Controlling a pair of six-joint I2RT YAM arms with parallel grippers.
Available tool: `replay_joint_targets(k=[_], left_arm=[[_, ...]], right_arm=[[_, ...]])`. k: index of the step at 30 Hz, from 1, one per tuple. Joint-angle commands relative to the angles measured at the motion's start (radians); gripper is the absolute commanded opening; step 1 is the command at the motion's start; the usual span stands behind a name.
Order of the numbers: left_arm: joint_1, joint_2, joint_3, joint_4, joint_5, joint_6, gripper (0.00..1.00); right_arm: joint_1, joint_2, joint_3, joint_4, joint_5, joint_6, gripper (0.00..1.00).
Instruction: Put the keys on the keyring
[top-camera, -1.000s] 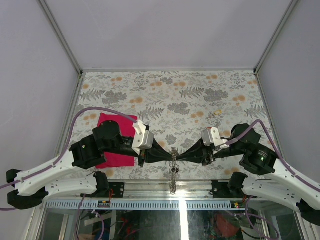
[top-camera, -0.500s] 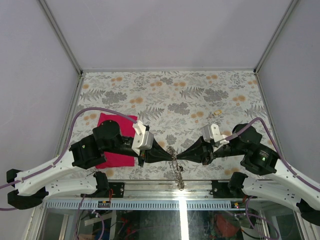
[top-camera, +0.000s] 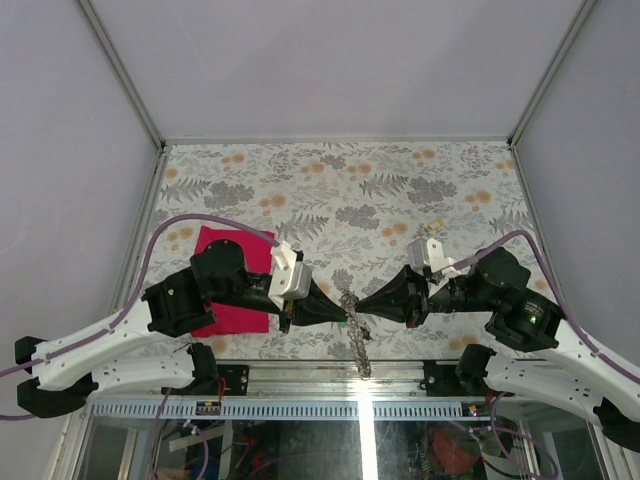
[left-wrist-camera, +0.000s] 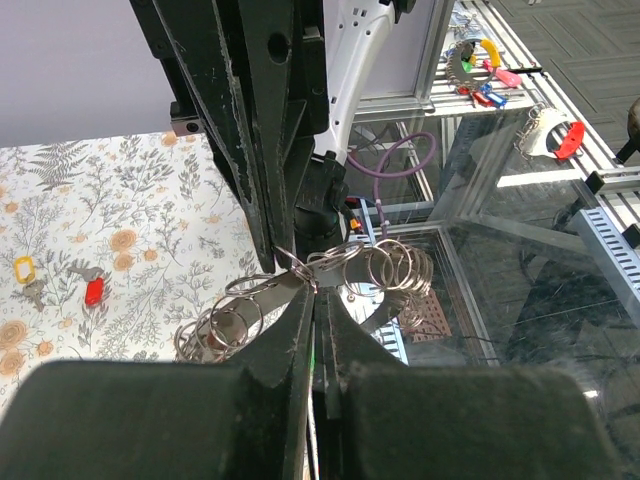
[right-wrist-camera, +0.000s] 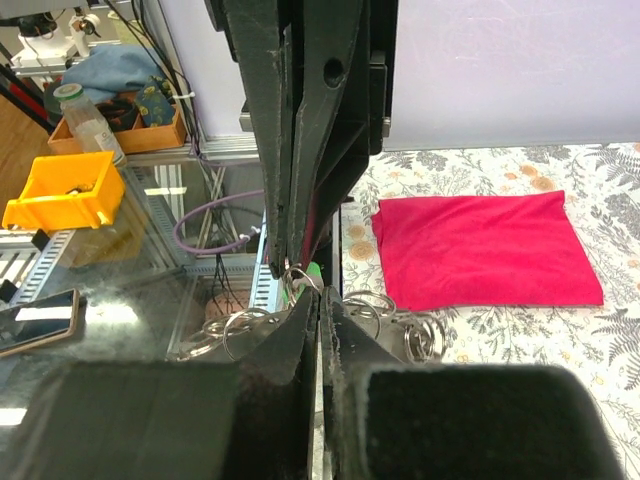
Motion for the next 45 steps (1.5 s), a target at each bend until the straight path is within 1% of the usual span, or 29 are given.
replay_joint_targets(k=[1,8,13,17,21,22,27,33,34,38,45], left_arm=[[-0.005,-0.004,0.029,-0.008,0.029,0.005,0.00],[-0.006,-0.010,0.022,-0.008,-0.022,0.003,0.00],[-0.007,-0.014,0.015,0.001,-0.078,0.003,0.00],[-0.007,-0.017,0.009,0.008,-0.101,0.001,0.03],[-0.006,-0.025,0.006,0.026,-0.130,-0.005,0.11],[-0.006,-0.029,0.004,0.035,-0.140,-0.010,0.15],[-0.006,-0.058,-0.031,0.128,-0.200,-0.054,0.26],[-0.006,-0.107,-0.109,0.295,-0.313,-0.122,0.33],[-0.006,-0.112,-0.121,0.317,-0.324,-0.130,0.35],[-0.006,-0.111,-0.147,0.372,-0.356,-0.153,0.37],[-0.007,-0.080,-0.158,0.443,-0.337,-0.182,0.40]], right_arm=[[0.004,-0.002,0.061,0.078,0.085,0.045,0.00],[0.005,-0.003,0.077,0.056,0.175,0.089,0.00],[0.004,-0.014,0.045,0.116,0.242,0.170,0.00],[0.004,-0.035,0.000,0.203,0.265,0.233,0.00],[0.004,-0.053,-0.028,0.272,0.270,0.249,0.00],[0.005,-0.056,-0.031,0.277,0.270,0.247,0.00],[0.004,-0.059,-0.043,0.298,0.258,0.229,0.00],[0.004,-0.064,-0.043,0.296,0.263,0.200,0.00],[0.004,-0.062,-0.042,0.295,0.264,0.197,0.00],[0.004,-0.058,-0.040,0.295,0.259,0.193,0.00],[0.004,-0.058,-0.041,0.303,0.253,0.191,0.00]])
